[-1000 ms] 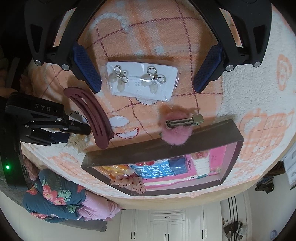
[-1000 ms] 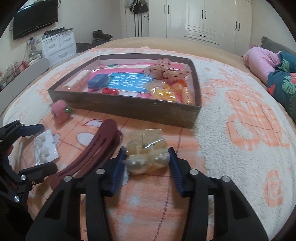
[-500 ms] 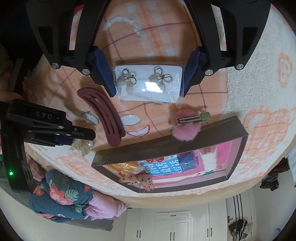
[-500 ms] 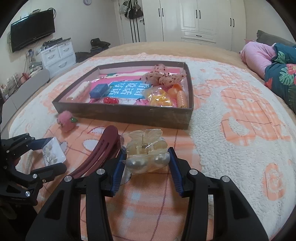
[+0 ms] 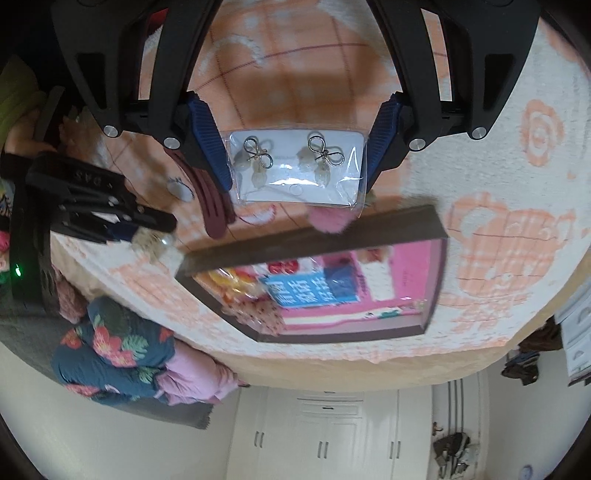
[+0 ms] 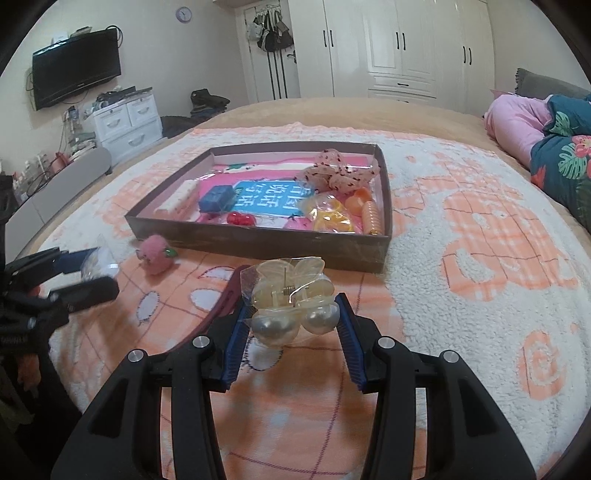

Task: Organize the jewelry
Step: 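Carry the earring card into the box with the left tool while the right drops the pearl claw clip in, then move both open tools toward the pink pom-pom clip and dark red hair clip, then grasp the pink pom-pom clip with the left tool while the right grasps the dark red hair clip, then release the pom-pom clip into the box with the left tool while the right releases the hair clip there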

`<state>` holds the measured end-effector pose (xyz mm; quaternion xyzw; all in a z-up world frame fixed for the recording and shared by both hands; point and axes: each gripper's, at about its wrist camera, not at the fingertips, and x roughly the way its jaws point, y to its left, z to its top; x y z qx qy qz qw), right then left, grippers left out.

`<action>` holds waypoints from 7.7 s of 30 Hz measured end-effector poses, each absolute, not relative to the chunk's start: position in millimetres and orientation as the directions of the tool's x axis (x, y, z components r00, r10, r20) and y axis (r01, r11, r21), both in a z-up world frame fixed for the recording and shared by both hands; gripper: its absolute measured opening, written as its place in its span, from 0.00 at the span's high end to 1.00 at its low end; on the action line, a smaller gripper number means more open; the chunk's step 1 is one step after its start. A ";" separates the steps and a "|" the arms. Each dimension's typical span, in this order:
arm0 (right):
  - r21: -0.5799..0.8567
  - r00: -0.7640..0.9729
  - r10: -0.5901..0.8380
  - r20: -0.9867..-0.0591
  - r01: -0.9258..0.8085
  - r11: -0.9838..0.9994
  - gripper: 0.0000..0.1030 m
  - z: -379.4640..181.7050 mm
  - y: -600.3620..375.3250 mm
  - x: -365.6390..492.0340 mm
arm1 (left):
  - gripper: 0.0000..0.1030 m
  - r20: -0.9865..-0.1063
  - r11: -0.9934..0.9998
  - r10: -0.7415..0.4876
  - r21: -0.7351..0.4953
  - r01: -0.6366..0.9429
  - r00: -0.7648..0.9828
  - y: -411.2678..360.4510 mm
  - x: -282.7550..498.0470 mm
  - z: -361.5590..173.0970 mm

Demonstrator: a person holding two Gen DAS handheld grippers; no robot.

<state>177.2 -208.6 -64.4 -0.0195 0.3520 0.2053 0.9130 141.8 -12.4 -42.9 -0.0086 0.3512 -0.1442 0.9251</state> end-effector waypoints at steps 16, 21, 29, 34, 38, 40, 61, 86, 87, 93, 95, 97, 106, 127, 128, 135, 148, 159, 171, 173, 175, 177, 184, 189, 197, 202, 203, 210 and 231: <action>0.116 0.678 0.410 -0.610 -0.436 0.892 0.58 -46.2 -191.6 183.1 | 0.42 -0.605 0.979 -0.203 -0.119 0.164 0.770 23.0 160.8 -24.1; 0.125 0.679 0.413 -0.607 -0.431 0.893 0.58 -42.5 -192.1 190.8 | 0.42 -0.592 0.980 -0.201 -0.127 0.156 0.780 25.2 170.5 -17.5; 0.114 0.705 0.402 -0.585 -0.419 0.901 0.58 -27.9 -194.6 213.2 | 0.42 -0.582 0.978 -0.210 -0.133 0.162 0.786 20.5 199.0 -5.9; 0.104 0.717 0.385 -0.581 -0.404 0.909 0.58 -23.0 -198.8 230.7 | 0.42 -0.582 0.976 -0.217 -0.129 0.175 0.784 11.2 220.4 -4.0; 0.101 0.719 0.374 -0.586 -0.393 0.914 0.58 -24.2 -202.4 243.3 | 0.42 -0.583 0.974 -0.227 -0.130 0.186 0.781 1.7 238.1 -3.7; 0.100 0.718 0.369 -0.590 -0.389 0.916 0.58 -25.8 -203.1 248.1 | 0.41 -0.583 0.973 -0.230 -0.130 0.190 0.779 -1.6 245.2 -3.7; 0.068 0.654 0.353 -0.669 -0.418 0.906 0.58 -57.5 -183.8 280.9 | 0.41 -0.643 0.970 -0.236 -0.108 0.218 0.728 -24.1 307.1 -34.9; 0.126 0.678 0.363 -0.639 -0.373 0.919 0.26 -50.8 -199.6 256.3 | 0.23 -0.641 0.970 -0.236 -0.103 0.222 0.730 -28.6 298.5 -38.6; 0.129 0.681 0.363 -0.636 -0.370 0.920 0.26 -49.7 -201.3 254.3 | 0.20 -0.639 0.970 -0.235 -0.102 0.222 0.733 -29.1 296.9 -37.1; 0.108 0.707 0.350 -0.615 -0.364 0.925 0.22 -41.6 -206.0 236.0 | 0.12 -0.614 0.971 -0.233 -0.101 0.217 0.754 -27.4 282.7 -24.9; 0.092 0.723 0.342 -0.601 -0.363 0.927 0.19 -38.3 -205.6 230.6 | 0.11 -0.601 0.971 -0.232 -0.103 0.215 0.764 -26.5 276.5 -20.4; 0.075 0.733 0.336 -0.591 -0.365 0.928 0.19 -35.8 -204.6 225.4 | 0.11 -0.593 0.972 -0.228 -0.099 0.211 0.772 -25.1 271.2 -17.2; 0.063 0.731 0.345 -0.589 -0.384 0.921 0.18 -37.1 -201.5 207.8 | 0.11 -0.566 0.980 -0.195 -0.088 0.177 0.801 -15.5 245.3 -8.7; 0.054 0.682 0.390 -0.618 -0.458 0.887 0.18 -47.4 -179.8 177.5 | 0.11 -0.583 0.992 -0.121 -0.050 0.113 0.804 10.4 195.5 -18.4; 0.051 0.680 0.391 -0.620 -0.462 0.885 0.18 -48.5 -178.3 176.4 | 0.11 -0.585 0.993 -0.117 -0.048 0.110 0.803 11.7 193.9 -19.2; 0.033 0.650 0.401 -0.645 -0.501 0.865 0.18 -57.6 -163.6 168.3 | 0.11 -0.601 0.995 -0.098 -0.040 0.092 0.793 19.9 186.8 -23.5; 0.171 0.538 0.435 -0.722 -0.471 0.866 0.18 -84.1 -157.8 176.8 | 0.11 -0.663 0.995 -0.098 -0.045 0.091 0.742 29.0 180.8 -43.0; 0.117 0.536 0.424 -0.730 -0.514 0.850 0.53 -95.2 -139.5 167.0 | 0.11 -0.691 0.984 -0.172 -0.083 0.160 0.702 14.4 190.0 -61.0; 0.110 0.533 0.433 -0.727 -0.532 0.839 0.69 -87.0 -144.7 151.7 | 0.16 -0.727 0.970 -0.236 -0.131 0.207 0.645 2.0 207.8 -77.1; 0.107 0.541 0.425 -0.726 -0.522 0.847 0.69 -85.3 -149.0 149.7 | 0.27 -0.734 0.968 -0.238 -0.125 0.217 0.637 -1.3 208.8 -79.1; 0.109 0.549 0.421 -0.722 -0.511 0.853 0.69 -83.1 -152.9 149.5 | 0.41 -0.738 0.968 -0.235 -0.116 0.224 0.632 -3.7 208.6 -80.3; 0.112 0.562 0.416 -0.715 -0.496 0.861 0.69 -80.3 -158.4 149.5 | 0.60 -0.738 0.966 -0.240 -0.117 0.230 0.631 -4.2 207.9 -79.8; 0.133 0.595 0.418 -0.686 -0.462 0.877 0.69 -71.0 -173.2 151.6 | 0.64 -0.719 0.961 -0.266 -0.147 0.234 0.642 0.8 198.9 -70.9; 0.144 0.605 0.443 -0.661 -0.477 0.867 0.69 -64.9 -174.8 149.3 | 0.64 -0.686 0.959 -0.280 -0.165 0.231 0.672 5.3 187.0 -53.9; 0.143 0.623 0.460 -0.633 -0.490 0.860 0.69 -54.4 -173.0 153.9 | 0.64 -0.645 0.962 -0.270 -0.163 0.217 0.715 6.8 184.9 -33.1; 0.142 0.643 0.457 -0.614 -0.480 0.866 0.69 -45.3 -178.0 163.2 | 0.64 -0.630 0.964 -0.266 -0.154 0.219 0.729 2.2 192.5 -25.4; 0.142 0.648 0.456 -0.610 -0.477 0.867 0.69 -43.8 -179.0 165.0 | 0.64 -0.628 0.963 -0.267 -0.154 0.219 0.731 1.4 193.8 -24.6; 0.131 0.677 0.433 -0.595 -0.450 0.883 0.69 -31.6 -186.5 187.1 | 0.64 -0.622 0.963 -0.269 -0.150 0.225 0.735 -7.0 214.4 -19.9; 0.131 0.732 0.371 -0.571 -0.365 0.922 0.69 -15.6 -215.1 256.2 | 0.64 -0.636 0.957 -0.282 -0.135 0.257 0.718 -40.2 271.2 -31.6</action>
